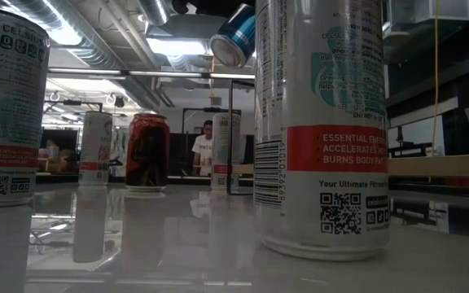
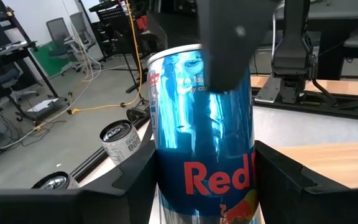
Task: Place canned beverage on shelf
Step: Put the blue soda can on the shelf aligned with the other blue soda cans
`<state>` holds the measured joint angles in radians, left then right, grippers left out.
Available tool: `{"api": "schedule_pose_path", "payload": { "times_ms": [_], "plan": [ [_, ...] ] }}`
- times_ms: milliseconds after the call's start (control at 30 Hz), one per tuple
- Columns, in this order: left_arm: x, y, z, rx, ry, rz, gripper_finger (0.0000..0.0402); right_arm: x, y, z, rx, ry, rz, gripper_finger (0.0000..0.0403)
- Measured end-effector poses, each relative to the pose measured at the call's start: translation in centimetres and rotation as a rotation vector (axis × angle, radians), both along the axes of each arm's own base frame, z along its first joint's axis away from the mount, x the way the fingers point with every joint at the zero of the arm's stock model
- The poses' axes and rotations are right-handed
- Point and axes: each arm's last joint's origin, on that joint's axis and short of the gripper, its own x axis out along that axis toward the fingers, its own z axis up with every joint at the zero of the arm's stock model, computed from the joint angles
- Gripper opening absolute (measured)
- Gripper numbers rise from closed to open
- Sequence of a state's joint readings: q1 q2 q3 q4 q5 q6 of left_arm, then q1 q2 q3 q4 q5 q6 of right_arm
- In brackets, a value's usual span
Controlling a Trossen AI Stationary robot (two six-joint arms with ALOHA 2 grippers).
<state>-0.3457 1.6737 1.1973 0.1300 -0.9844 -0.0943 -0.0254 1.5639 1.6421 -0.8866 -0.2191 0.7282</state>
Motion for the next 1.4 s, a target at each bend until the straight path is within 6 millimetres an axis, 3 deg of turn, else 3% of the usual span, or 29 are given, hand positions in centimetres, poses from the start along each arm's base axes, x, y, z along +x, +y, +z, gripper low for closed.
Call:
{"api": "schedule_pose_path", "payload": {
  "times_ms": [233, 600, 933, 1400],
  "plan": [
    [0.0, 0.0, 0.0, 0.0, 0.001, 0.0, 0.0202, 0.5, 0.1, -0.5, 0.01, 0.008, 0.042, 0.0315],
    [0.0, 0.0, -0.1, 0.007, 0.012, 0.003, 0.021, 0.7, 0.0, -0.4, -0.02, -0.014, 0.047, 0.0221],
    [0.0, -0.1, -0.1, -0.005, 0.002, -0.007, 0.0263, 0.6, 0.0, -0.4, -0.072, -0.029, 0.1, 0.023],
    [-1.0, -1.8, 0.7, -0.013, -0.011, -0.07, 0.0271, 0.6, 0.1, -0.5, -0.135, -0.055, 0.221, 0.0224]
  ]
}}
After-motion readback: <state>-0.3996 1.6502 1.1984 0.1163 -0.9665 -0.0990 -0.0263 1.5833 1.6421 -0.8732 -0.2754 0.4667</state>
